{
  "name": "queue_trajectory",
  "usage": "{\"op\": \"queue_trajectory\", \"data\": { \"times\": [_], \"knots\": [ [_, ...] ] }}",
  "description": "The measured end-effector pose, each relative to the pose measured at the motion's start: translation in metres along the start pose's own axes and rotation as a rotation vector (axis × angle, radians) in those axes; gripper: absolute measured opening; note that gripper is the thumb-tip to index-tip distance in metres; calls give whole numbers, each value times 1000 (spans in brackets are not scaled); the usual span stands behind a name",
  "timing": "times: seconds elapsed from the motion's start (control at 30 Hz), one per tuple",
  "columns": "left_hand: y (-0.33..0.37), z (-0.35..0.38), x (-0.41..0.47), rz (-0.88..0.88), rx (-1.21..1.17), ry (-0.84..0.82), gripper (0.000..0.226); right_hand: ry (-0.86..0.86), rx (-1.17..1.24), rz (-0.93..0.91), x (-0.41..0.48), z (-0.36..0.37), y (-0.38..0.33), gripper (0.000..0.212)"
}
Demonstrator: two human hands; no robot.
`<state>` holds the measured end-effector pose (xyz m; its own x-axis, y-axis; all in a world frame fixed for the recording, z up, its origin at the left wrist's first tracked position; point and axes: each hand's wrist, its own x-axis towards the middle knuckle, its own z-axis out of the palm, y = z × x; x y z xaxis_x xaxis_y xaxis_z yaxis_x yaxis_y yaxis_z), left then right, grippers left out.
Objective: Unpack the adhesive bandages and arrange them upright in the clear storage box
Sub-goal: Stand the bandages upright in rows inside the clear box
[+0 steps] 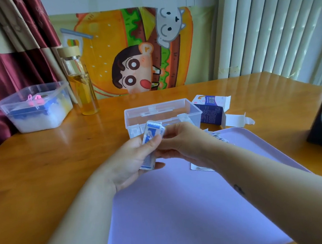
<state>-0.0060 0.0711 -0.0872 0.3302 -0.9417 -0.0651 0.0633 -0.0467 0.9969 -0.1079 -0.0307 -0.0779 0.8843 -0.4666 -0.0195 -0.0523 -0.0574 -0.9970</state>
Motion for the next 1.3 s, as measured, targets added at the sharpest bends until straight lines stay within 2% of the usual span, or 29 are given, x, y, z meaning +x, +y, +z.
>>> {"op": "queue_trajectory", "data": {
  "times": [0.07,0.1,0.13,0.23,0.3,0.37,0.43,0.53,0.67,0.83,1.1,1.3],
  "knots": [
    [-3,-2,2,-39,61,26,18,-10,59,43,-5,-12,-4,8],
    [-3,-2,2,-55,68,17,17,40,37,50,-8,-21,-6,8],
    [-3,-2,2,-61,75,1,19,144,-55,31,-9,-33,-6,8],
    [-1,0,1,-53,62,-7,23,611,-573,-74,-10,-71,-2,11],
    [1,2,2,-18,11,33,24,730,-769,-45,-9,-85,7,14],
    [3,3,3,26,-37,81,23,661,-875,13,-4,-93,19,22],
    [4,4,2,59,-65,107,23,527,-957,83,1,-95,29,44],
    [7,4,0,77,-95,114,23,398,-969,166,4,-96,35,62],
    [7,3,1,47,-106,108,22,350,-1071,115,-2,-94,35,39],
    [7,2,1,29,-83,141,22,359,-1100,44,-8,-91,40,27],
    [6,2,1,9,-20,181,22,309,-1246,-92,-9,-89,43,21],
    [5,1,1,2,1,190,21,240,-1450,-135,-9,-91,37,28]
  ]
}}
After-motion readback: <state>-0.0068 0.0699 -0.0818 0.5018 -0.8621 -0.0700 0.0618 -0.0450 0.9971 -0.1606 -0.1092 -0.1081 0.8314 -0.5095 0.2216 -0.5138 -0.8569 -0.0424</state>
